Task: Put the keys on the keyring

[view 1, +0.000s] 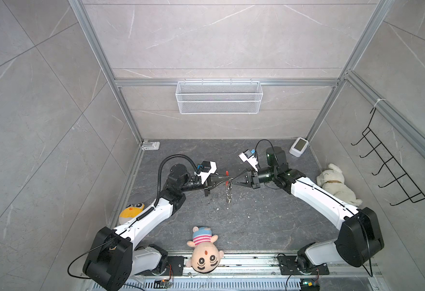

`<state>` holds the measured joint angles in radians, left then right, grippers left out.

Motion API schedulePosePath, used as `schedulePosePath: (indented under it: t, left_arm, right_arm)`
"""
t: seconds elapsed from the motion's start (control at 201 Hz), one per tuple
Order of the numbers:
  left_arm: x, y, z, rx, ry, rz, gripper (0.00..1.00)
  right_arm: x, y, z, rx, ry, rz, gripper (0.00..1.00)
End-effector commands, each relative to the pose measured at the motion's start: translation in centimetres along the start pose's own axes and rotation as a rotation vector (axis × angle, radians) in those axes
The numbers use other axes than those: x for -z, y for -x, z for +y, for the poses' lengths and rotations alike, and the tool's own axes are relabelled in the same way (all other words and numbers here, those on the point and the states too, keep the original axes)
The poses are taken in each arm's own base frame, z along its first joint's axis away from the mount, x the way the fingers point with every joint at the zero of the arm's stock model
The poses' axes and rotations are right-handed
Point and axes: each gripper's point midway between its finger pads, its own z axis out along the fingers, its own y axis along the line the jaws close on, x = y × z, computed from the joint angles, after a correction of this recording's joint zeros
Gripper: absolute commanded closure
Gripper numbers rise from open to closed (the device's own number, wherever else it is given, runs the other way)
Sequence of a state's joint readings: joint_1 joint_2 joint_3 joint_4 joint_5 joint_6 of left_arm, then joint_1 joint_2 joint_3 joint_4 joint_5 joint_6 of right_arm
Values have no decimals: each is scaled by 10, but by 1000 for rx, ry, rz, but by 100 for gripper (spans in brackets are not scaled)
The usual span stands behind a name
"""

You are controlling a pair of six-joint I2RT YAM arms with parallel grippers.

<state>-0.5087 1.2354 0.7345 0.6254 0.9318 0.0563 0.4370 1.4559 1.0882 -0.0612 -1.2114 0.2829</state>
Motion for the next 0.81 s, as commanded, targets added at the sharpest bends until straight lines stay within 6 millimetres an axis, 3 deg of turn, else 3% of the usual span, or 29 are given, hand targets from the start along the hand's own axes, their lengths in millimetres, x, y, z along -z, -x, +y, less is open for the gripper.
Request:
schedulePosePath:
  t: [0.0,0.11,0.578,0.802]
  left_arm:
    - [4,30,-15,-110,-56,-71,100]
    - [4,30,-15,-110,-56,-71,100]
    - [2,17,3,-90,28,-14,100]
    - [1,19,0,-94,12,-31,100]
  right_arm:
    - [1,2,-6,-12,9,-11,100]
    - [1,1,-9,-20,7,-11,100]
    - [11,6,29,68,59,-33,100]
    - [6,9,22,52,65,-22,100]
